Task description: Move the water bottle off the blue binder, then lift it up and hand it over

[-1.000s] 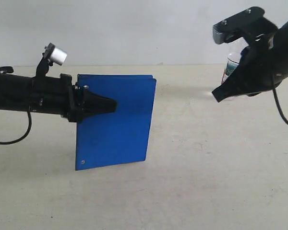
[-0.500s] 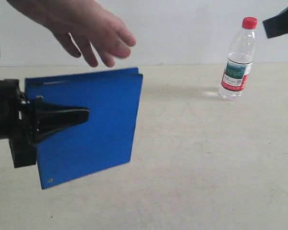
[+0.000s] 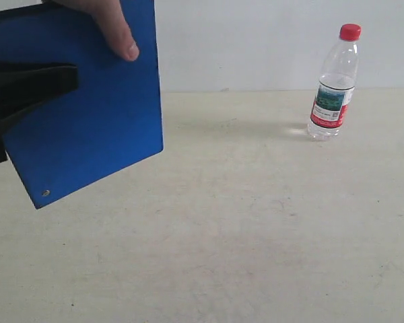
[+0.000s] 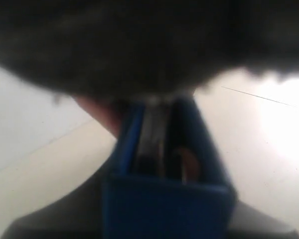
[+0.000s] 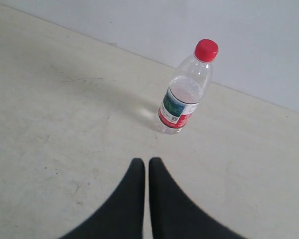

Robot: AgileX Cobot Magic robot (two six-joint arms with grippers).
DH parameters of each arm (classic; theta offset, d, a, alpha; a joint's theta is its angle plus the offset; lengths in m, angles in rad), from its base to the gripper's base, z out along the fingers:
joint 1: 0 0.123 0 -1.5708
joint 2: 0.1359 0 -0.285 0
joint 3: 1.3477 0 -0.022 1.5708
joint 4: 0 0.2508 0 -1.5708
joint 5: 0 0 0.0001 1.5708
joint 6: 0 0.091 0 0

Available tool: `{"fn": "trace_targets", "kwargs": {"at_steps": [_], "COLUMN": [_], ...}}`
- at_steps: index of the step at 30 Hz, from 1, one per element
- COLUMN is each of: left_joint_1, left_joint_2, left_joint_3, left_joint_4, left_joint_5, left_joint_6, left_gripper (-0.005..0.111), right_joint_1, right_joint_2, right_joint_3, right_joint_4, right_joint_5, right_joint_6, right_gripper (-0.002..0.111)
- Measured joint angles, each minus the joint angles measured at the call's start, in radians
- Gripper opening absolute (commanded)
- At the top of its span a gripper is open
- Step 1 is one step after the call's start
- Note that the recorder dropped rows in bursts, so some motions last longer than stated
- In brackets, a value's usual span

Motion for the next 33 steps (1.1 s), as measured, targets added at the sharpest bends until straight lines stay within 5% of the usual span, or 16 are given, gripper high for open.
{"fn": "trace_targets", "kwargs": {"at_steps": [4,7,10,14,15,20,27,33], "left_joint_1": [0.0,0.0,0.0,-0.002,-0.002,0.0,0.0,0.0], "left_joint_2": [-0.003,-0.003,-0.003,-0.003,-0.003,-0.04,-0.404,-0.735], "left_joint_3": [-0.002,-0.002,-0.002,0.004,0.009,0.011,0.032,0.205], "left_joint_4": [-0.003,-0.003,-0.004,-0.007,-0.004,-0.003,0.026,0.023], "left_joint_5": [-0.021,-0.028,-0.066,-0.258,-0.348,-0.649,-0.619,-0.625], "left_joint_6": [0.0,0.0,0.0,0.0,-0.002,-0.013,-0.015,-0.063], "left_gripper": [0.069,0.072,0.057,0.009,0.005,0.004,0.004,0.004], "right_joint_1": [0.0,0.0,0.0,0.0,0.0,0.0,0.0,0.0], "right_joint_2": [0.0,0.0,0.0,-0.034,-0.059,-0.299,-0.83,-0.972], "right_joint_3": [0.0,0.0,0.0,0.0,0.0,0.002,0.092,0.43], "right_joint_4": [0.0,0.0,0.0,0.0,0.0,0.0,0.082,0.302], "right_joint_5": [0.005,0.007,0.007,0.0,-0.014,-0.136,-0.193,-0.346], "right_joint_6": [0.0,0.0,0.0,0.0,0.0,0.01,0.026,0.01], "right_gripper": [0.0,0.0,0.0,0.0,0.0,0.0,0.0,0.0]}}
